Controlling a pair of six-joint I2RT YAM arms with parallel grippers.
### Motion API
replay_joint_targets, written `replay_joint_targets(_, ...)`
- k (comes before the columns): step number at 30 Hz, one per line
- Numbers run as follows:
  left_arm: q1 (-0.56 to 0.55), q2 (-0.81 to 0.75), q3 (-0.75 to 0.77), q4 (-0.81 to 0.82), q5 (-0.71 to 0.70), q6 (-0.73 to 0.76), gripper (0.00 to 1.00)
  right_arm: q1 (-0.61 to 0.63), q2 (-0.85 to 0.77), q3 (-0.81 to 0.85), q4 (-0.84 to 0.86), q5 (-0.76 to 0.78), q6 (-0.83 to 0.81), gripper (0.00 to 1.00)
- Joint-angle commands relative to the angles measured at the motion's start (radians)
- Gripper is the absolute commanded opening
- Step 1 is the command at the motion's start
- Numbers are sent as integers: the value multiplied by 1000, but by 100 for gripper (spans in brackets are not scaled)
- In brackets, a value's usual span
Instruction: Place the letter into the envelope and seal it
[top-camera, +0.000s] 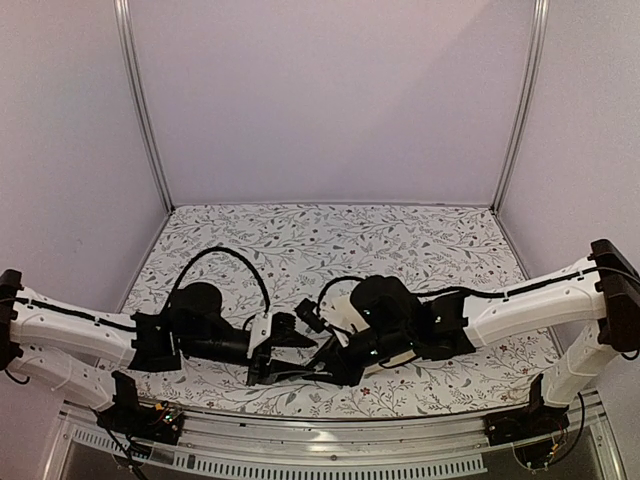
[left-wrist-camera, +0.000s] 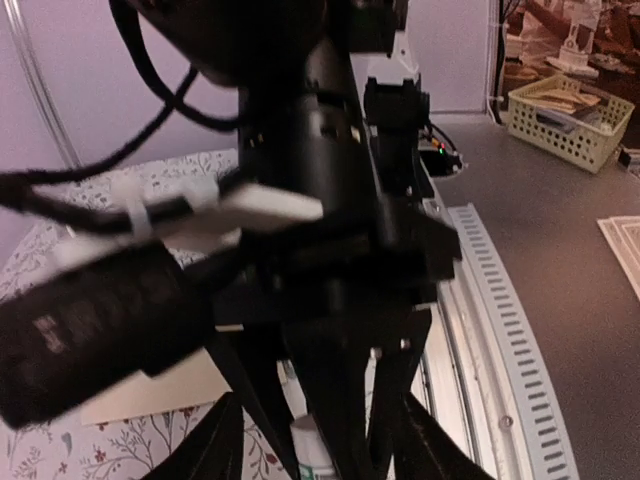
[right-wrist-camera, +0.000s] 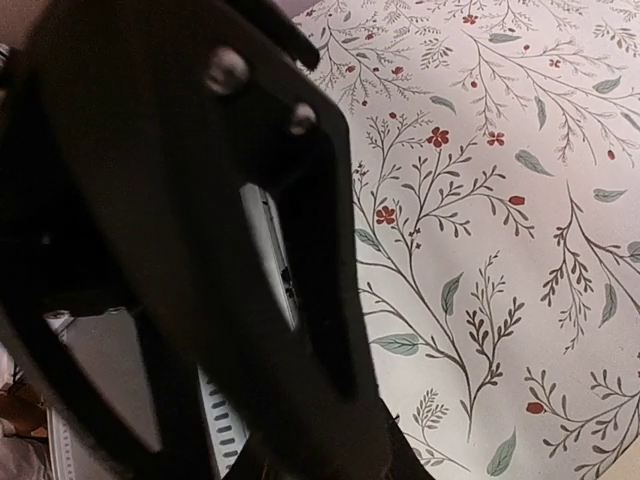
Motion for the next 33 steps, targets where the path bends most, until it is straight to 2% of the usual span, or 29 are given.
replay_joint_targets(1, -9, -35, 43, 137, 34, 39, 57, 11, -16, -2, 64, 41, 19, 0)
replay_joint_targets(11, -15, -57, 49, 54, 19, 65, 59, 11, -51, -1, 17, 94, 31, 0)
replay_joint_targets(21, -15, -118, -3, 64, -116, 83, 71, 11, -179, -43, -86, 189, 64, 0)
replay_joint_targets(24, -17, -87, 12, 60, -144, 88, 68, 11, -211, -51, -94, 192, 77, 0)
replay_joint_targets(33, -49, 28, 71, 23, -185, 121, 49, 11, -222, -35, -101, 182, 93, 0)
